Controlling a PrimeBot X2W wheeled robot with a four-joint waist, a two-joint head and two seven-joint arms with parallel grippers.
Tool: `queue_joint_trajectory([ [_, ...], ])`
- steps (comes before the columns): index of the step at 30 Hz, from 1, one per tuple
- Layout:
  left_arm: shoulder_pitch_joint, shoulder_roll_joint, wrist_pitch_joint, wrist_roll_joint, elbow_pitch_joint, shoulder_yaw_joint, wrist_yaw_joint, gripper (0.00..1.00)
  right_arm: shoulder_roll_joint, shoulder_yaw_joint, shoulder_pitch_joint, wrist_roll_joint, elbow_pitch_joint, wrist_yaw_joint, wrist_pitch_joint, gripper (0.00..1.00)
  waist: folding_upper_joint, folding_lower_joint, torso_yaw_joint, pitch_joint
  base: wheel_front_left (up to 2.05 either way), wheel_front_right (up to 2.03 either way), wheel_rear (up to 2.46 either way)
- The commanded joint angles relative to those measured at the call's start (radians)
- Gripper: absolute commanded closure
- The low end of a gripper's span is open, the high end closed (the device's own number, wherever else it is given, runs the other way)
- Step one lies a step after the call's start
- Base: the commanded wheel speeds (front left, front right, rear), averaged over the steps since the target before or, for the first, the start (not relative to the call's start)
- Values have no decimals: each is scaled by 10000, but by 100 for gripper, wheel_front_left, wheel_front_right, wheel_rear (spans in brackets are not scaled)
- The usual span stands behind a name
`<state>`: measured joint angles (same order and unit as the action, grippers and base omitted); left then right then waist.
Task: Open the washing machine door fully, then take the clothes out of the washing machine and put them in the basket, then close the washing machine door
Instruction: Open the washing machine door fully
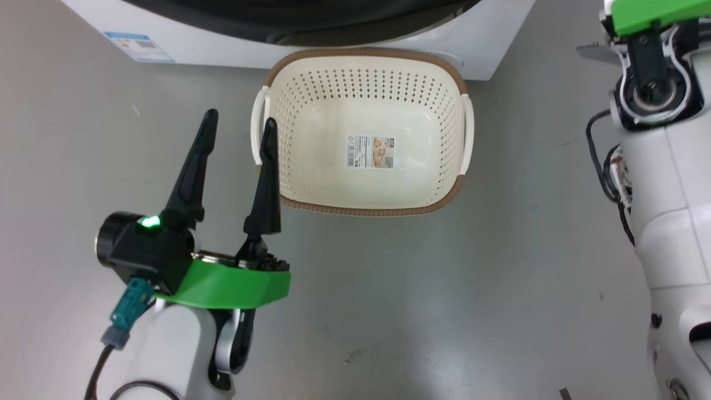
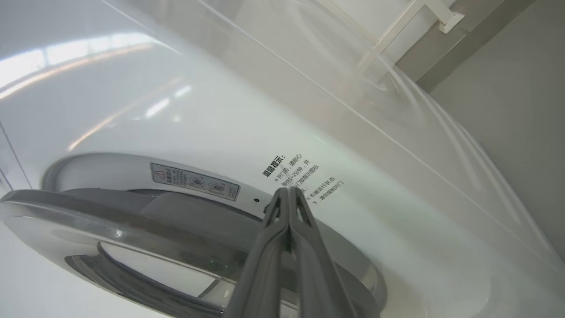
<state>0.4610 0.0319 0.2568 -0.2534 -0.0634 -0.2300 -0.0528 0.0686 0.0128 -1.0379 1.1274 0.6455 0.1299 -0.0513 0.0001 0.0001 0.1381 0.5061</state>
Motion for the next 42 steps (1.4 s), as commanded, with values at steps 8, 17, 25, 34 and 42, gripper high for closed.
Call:
queue_joint_trajectory([
  [8, 226, 183, 49, 167, 246, 193, -34, 0, -125, -147, -1168, 1319, 167, 8, 1990, 100, -1, 0, 198, 432, 0, 0, 0],
  [17, 327, 183, 49, 101, 160, 87, -46, 0, -8, -321, -2081, 1921, 663, 8, 3684, 100, -1, 0, 324, 835, 0, 0, 0],
  [25, 404, 183, 49, 37, 96, -68, -94, 0, -46, -267, -2799, 2188, 1107, 8, 4839, 100, -1, 0, 456, 1022, 0, 0, 0],
  [34, 382, 183, 49, -74, -44, -93, -56, 0, -115, -43, -2862, 2285, 1236, 8, 5541, 100, -1, 0, 452, 922, 0, 0, 0],
  [42, 359, 183, 49, -60, -138, -36, -47, 0, -151, 155, -2412, 2391, 899, 8, 5874, 100, -1, 0, 338, 740, 0, 0, 0],
])
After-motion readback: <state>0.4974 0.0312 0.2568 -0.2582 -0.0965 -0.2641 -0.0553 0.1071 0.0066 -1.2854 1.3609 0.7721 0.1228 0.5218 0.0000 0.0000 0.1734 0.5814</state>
